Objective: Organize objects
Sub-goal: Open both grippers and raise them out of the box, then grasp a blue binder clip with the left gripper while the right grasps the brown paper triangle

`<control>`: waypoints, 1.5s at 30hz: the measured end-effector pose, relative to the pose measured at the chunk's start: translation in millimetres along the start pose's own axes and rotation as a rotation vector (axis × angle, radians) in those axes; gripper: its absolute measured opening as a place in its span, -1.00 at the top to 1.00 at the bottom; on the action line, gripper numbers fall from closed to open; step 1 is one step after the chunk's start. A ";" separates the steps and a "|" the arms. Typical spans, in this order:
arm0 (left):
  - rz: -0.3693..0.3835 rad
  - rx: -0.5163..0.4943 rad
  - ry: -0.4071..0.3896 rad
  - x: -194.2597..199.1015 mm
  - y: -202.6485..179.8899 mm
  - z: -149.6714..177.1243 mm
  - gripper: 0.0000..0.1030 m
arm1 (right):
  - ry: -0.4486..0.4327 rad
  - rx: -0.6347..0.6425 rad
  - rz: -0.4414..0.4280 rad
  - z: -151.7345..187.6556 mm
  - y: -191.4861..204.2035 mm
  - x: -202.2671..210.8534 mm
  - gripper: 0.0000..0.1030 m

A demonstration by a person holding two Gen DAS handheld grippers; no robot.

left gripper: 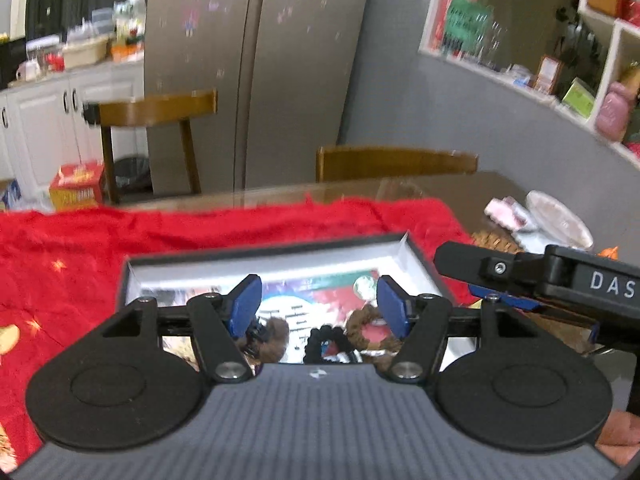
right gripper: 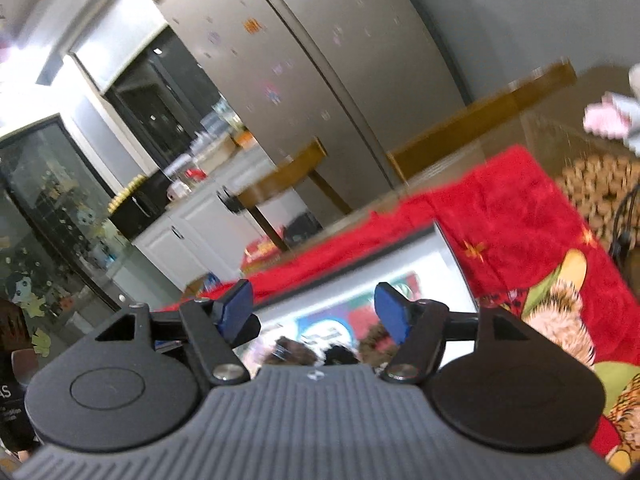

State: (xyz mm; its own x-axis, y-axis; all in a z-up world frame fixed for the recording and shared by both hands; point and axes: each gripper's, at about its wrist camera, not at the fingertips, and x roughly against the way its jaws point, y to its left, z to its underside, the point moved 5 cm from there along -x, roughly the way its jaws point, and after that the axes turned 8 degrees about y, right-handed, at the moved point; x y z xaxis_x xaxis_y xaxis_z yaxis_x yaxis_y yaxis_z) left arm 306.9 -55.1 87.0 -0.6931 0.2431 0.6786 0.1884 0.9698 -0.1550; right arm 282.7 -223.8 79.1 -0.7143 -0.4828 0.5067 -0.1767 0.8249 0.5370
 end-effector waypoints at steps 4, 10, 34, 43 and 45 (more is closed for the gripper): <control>0.018 -0.022 -0.079 46.4 -1.9 2.2 -0.35 | -0.085 0.019 -0.006 0.9 22.7 42.6 -0.64; 0.045 -0.073 -0.153 115.2 2.8 20.5 -0.35 | -0.189 0.102 0.030 15.1 64.4 90.1 -0.77; 0.173 -0.214 -0.118 125.6 44.1 166.0 -0.36 | -0.136 -0.035 0.212 165.9 37.2 52.0 -0.86; 0.153 -0.248 -0.010 71.5 44.2 188.9 -0.36 | 0.002 -0.027 0.187 189.2 24.2 29.7 -0.85; 0.158 -0.256 0.015 59.6 44.1 191.9 -0.36 | 0.027 -0.020 0.191 193.4 23.7 24.1 -0.84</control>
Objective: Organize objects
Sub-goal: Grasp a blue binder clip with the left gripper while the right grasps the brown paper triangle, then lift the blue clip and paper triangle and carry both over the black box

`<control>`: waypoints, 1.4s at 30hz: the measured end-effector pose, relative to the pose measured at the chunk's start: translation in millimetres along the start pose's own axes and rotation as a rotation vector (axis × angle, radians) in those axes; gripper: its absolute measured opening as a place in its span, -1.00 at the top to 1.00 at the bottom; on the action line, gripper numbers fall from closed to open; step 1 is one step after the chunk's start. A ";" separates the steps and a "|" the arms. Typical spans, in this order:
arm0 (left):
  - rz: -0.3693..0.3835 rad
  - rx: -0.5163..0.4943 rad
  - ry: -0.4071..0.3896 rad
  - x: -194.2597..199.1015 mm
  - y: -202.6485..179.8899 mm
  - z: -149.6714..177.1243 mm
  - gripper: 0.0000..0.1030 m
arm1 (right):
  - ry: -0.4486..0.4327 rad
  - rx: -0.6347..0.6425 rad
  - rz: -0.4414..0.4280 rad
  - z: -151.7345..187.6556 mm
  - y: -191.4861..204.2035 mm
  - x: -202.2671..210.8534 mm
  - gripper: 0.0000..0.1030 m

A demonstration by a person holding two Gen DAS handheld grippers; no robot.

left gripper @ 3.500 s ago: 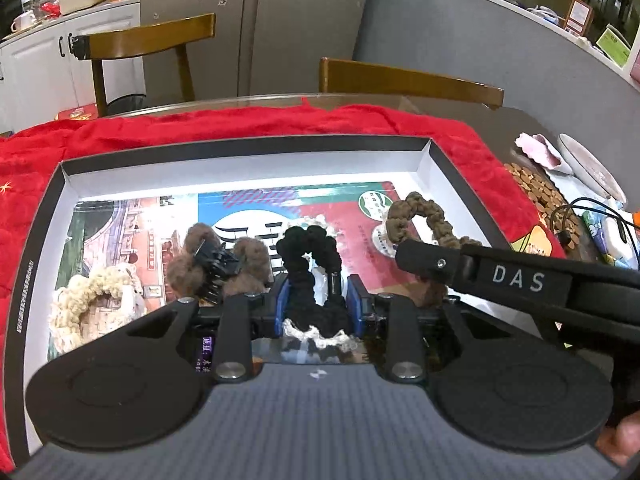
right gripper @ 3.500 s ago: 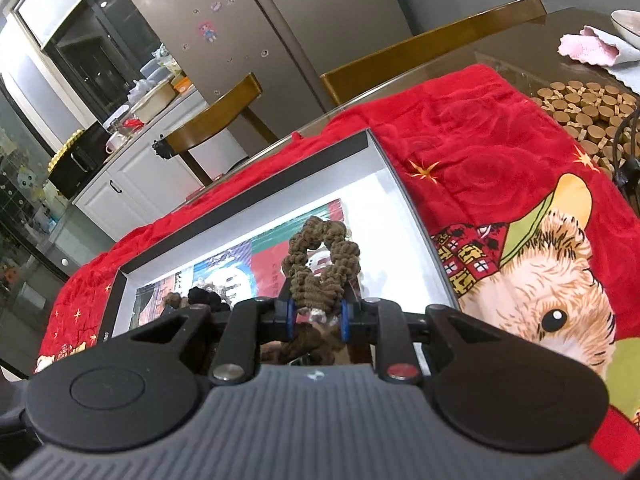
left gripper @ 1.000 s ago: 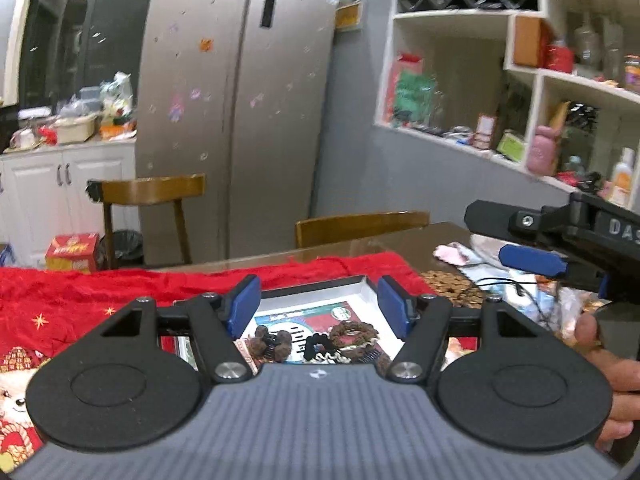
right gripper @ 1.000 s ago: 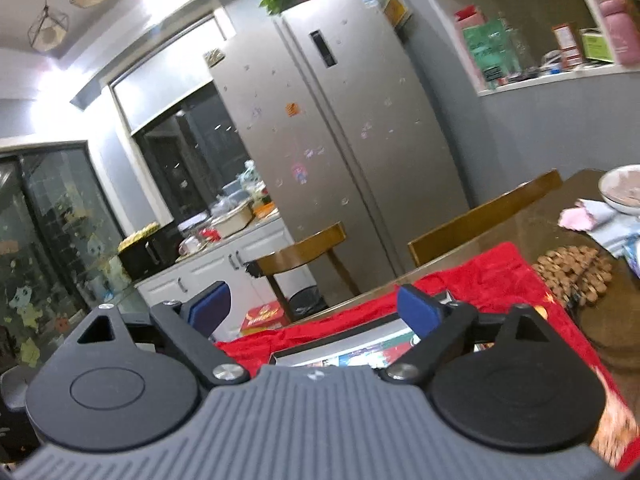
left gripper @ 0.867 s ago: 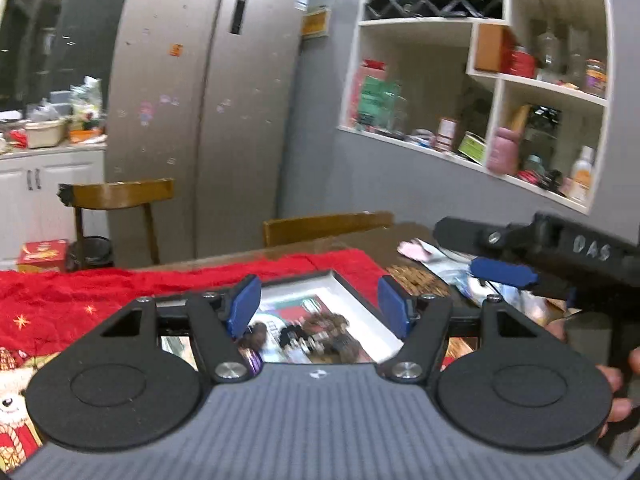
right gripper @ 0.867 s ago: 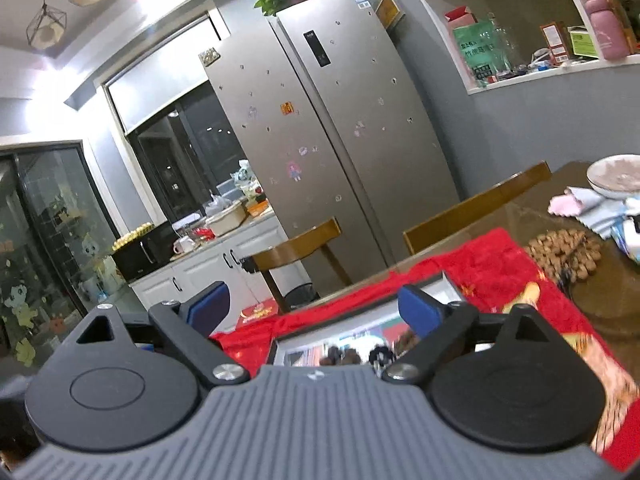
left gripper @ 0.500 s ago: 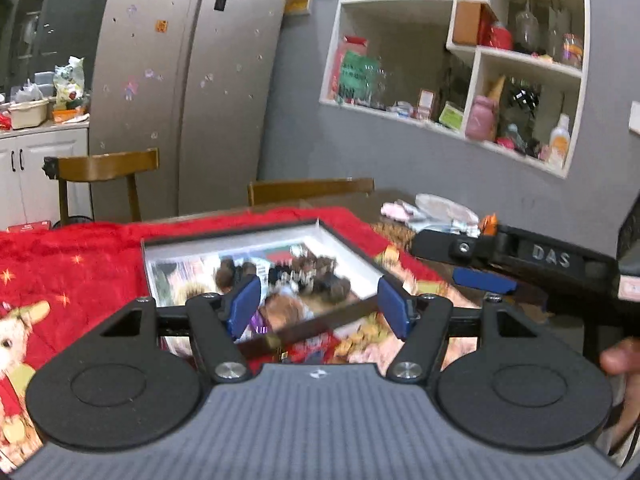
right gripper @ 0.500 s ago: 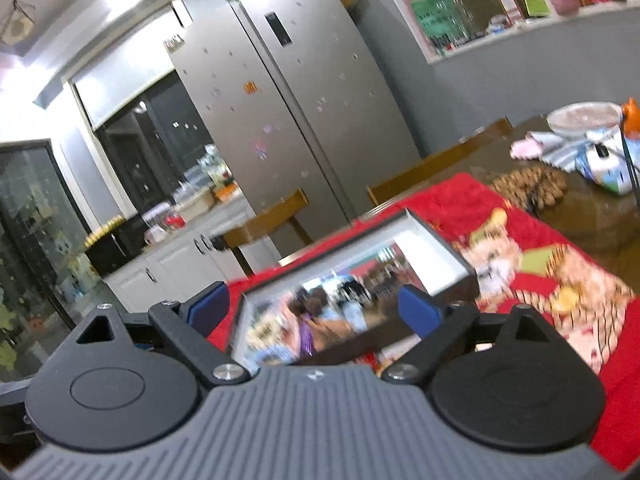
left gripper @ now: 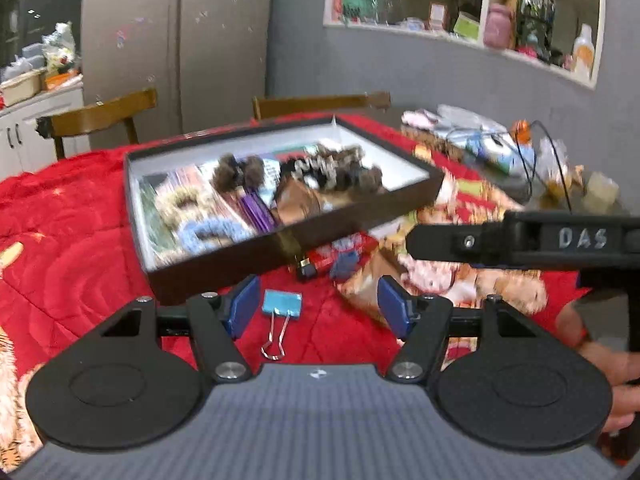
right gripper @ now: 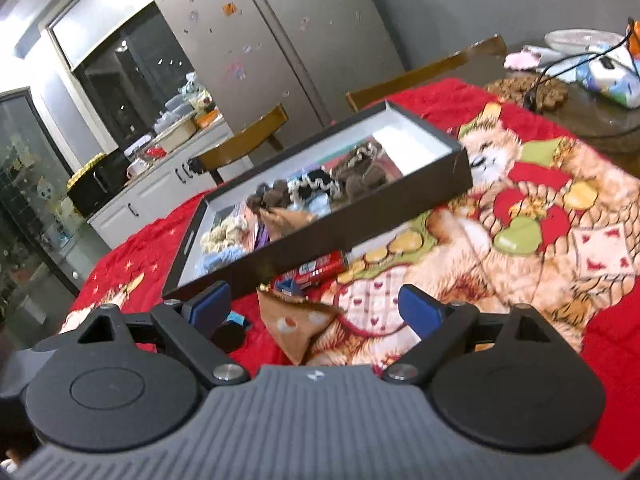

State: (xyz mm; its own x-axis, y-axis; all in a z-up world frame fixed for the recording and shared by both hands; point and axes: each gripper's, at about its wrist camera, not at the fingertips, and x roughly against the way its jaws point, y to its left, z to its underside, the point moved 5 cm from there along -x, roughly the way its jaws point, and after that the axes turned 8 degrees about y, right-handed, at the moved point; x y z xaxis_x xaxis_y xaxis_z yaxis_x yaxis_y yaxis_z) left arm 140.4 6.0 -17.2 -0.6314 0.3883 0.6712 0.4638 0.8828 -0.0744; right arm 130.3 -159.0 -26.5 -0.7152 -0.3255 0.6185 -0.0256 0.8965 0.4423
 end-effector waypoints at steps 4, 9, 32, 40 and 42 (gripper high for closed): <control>0.003 0.055 0.036 -17.0 12.1 3.9 -0.35 | 0.053 0.023 -0.014 7.0 3.3 -10.1 -0.80; -0.025 0.067 0.046 -26.8 16.3 7.0 -0.35 | 0.071 0.033 -0.009 10.1 4.9 -14.6 -0.78; -0.121 0.015 0.030 -37.0 8.9 8.6 0.06 | 0.020 0.110 0.029 10.5 8.6 -27.9 -0.34; -0.150 0.036 0.022 -35.8 12.4 8.8 0.40 | 0.016 0.116 0.004 12.1 8.9 -27.7 -0.04; -0.150 0.041 0.021 -35.6 13.3 8.8 0.40 | 0.013 0.121 0.005 12.8 9.6 -27.0 0.00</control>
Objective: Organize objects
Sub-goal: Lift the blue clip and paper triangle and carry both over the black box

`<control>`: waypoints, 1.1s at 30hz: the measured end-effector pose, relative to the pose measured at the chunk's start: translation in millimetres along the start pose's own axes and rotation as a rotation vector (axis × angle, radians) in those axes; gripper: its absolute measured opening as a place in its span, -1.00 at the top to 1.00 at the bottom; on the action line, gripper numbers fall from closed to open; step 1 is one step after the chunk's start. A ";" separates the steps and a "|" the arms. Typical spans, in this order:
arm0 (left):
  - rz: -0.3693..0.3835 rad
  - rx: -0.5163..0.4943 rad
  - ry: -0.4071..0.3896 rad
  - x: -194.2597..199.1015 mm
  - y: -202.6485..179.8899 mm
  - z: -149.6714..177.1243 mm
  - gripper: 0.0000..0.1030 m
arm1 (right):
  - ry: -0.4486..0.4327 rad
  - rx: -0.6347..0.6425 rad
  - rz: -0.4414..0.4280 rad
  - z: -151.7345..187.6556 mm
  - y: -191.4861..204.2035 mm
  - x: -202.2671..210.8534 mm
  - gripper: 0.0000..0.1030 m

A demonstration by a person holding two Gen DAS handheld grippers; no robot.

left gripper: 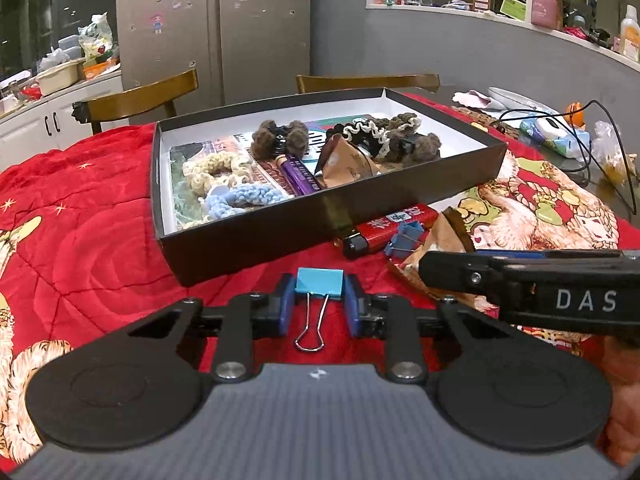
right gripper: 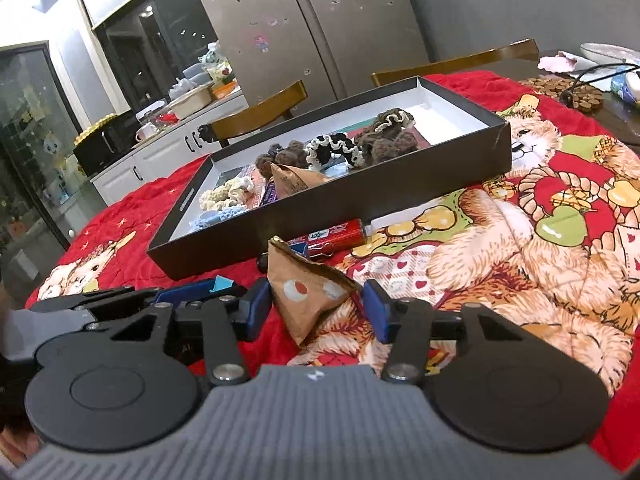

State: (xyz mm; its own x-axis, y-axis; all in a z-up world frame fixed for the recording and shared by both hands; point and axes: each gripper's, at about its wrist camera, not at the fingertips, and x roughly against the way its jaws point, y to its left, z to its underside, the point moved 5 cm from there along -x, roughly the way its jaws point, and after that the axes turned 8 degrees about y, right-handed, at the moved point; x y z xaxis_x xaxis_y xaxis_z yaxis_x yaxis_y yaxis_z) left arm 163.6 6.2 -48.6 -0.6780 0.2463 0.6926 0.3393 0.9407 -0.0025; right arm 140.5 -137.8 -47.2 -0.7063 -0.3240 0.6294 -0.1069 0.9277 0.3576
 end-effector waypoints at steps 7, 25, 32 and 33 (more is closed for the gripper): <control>-0.002 -0.003 0.000 0.3 0.1 0.1 0.40 | -0.005 -0.016 -0.001 0.0 -2.3 1.2 0.09; -0.021 0.042 -0.018 3.3 7.3 -0.2 0.42 | -0.113 0.061 0.057 1.6 7.5 19.4 0.15; -0.021 0.062 -0.060 10.9 10.0 -0.4 0.43 | -0.146 0.065 0.041 -1.4 8.2 26.7 0.16; -0.019 0.064 -0.065 11.6 10.3 -0.5 0.43 | -0.149 0.059 0.041 -2.0 7.4 27.4 0.16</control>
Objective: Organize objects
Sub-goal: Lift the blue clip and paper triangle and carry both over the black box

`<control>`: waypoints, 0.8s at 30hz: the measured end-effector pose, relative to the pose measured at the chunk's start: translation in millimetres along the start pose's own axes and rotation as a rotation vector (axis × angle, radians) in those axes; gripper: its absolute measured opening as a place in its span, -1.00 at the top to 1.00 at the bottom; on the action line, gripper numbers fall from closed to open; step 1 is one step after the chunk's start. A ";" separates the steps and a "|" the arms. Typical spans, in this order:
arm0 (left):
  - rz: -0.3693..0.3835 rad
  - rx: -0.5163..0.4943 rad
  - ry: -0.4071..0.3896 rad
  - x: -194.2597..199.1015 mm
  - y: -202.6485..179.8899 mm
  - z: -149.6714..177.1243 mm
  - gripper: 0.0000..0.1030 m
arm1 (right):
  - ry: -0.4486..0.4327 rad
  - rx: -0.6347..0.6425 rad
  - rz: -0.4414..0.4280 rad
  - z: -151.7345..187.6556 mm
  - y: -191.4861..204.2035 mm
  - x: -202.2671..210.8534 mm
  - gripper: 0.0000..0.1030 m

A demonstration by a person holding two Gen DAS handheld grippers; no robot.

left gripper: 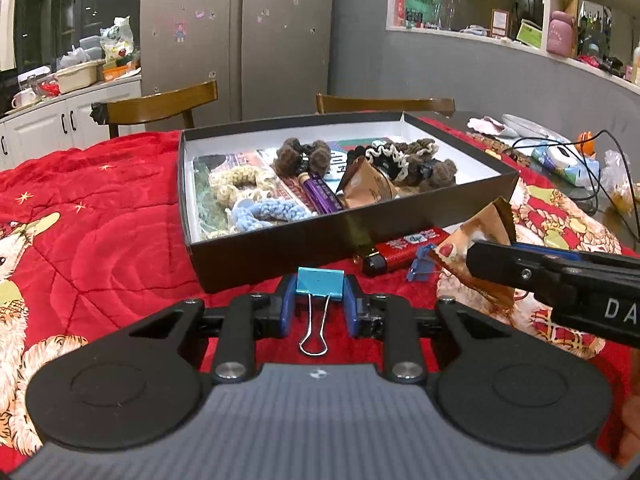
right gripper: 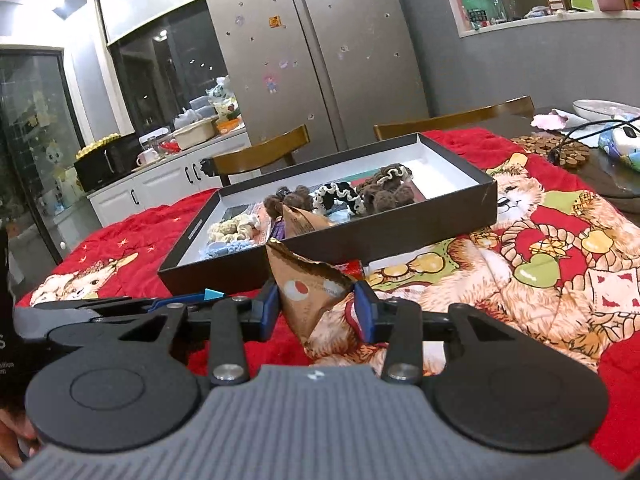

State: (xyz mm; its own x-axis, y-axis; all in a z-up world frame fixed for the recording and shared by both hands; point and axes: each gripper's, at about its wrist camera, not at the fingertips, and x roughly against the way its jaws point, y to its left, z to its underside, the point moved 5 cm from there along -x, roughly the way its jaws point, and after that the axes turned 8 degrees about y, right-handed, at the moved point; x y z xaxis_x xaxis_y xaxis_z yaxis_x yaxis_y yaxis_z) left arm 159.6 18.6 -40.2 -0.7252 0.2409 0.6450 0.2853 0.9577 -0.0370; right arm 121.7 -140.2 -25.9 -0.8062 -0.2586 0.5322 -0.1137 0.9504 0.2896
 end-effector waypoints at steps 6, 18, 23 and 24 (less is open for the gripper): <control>0.019 0.008 -0.024 5.2 3.0 -4.8 0.43 | -0.035 -0.013 -0.027 -8.2 -0.7 9.3 0.16; -0.024 0.099 -0.202 72.5 20.6 -59.4 0.43 | -0.069 0.035 -0.118 -68.3 24.3 43.6 0.16; -0.034 0.145 -0.260 101.2 27.7 -101.5 0.43 | -0.055 -0.010 -0.169 -116.3 31.4 46.4 0.16; -0.024 0.157 -0.270 104.4 28.5 -109.3 0.43 | -0.057 -0.012 -0.169 -126.5 30.7 44.3 0.16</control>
State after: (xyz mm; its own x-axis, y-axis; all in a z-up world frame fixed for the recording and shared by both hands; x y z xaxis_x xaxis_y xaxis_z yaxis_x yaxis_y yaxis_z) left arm 160.5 53.9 109.6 -0.8767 0.2307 0.4221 0.1811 0.9712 -0.1547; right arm 156.0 -144.3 107.2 -0.8079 -0.4039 0.4291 -0.2439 0.8921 0.3804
